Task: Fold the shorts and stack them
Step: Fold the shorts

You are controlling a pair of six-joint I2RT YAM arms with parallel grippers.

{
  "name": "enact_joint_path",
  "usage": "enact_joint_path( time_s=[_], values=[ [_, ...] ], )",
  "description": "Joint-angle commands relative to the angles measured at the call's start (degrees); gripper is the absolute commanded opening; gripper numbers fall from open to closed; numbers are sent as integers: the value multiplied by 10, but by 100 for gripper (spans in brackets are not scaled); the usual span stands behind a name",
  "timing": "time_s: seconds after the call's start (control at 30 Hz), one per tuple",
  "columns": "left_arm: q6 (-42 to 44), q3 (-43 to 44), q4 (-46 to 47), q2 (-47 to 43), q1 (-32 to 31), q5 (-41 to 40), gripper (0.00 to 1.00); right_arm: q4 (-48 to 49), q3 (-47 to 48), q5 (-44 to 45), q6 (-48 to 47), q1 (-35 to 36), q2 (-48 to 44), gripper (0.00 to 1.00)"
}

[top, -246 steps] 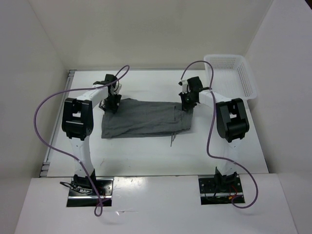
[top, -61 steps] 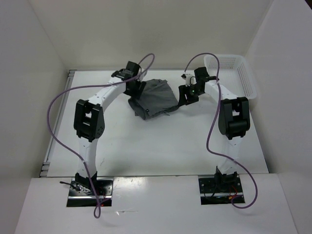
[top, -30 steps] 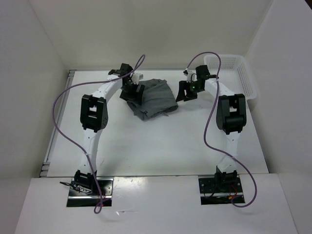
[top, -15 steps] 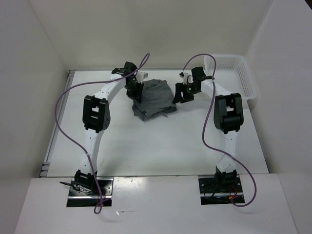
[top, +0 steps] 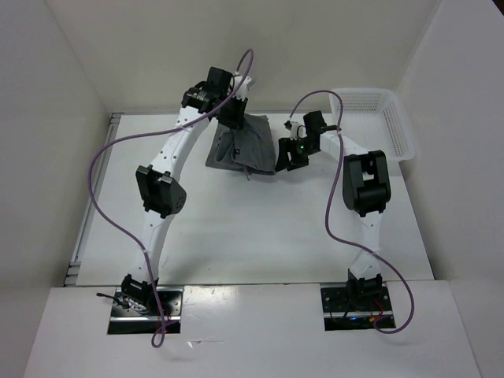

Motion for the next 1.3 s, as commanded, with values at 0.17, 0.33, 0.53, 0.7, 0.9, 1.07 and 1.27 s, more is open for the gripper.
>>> enact_joint_path(
  time_s=[0.17,0.33,0.53,0.7,0.9,1.07,1.27],
  values=[
    [1,76,16,86,37,-54,33,17,-2,3,-1,11,2,68],
    [1,152,30,159,83,-56,48,17,-2,3,-1,11,2,68],
    [1,170,57,185,109,-90,79,17,4,3,-1,16,-8,68],
    [1,145,33,148,115,-76,100,17,16,-14,9,16,-15,68],
    [1,15,15,12,151,45,100,72,80,-57,120,16,-7,68],
    [1,-161,22,-38,191,110,100,102,91,-58,217,22,22,70],
    [1,-308,53,-40,183,135,100,102,112,-22,225,28,85,72]
  ],
)
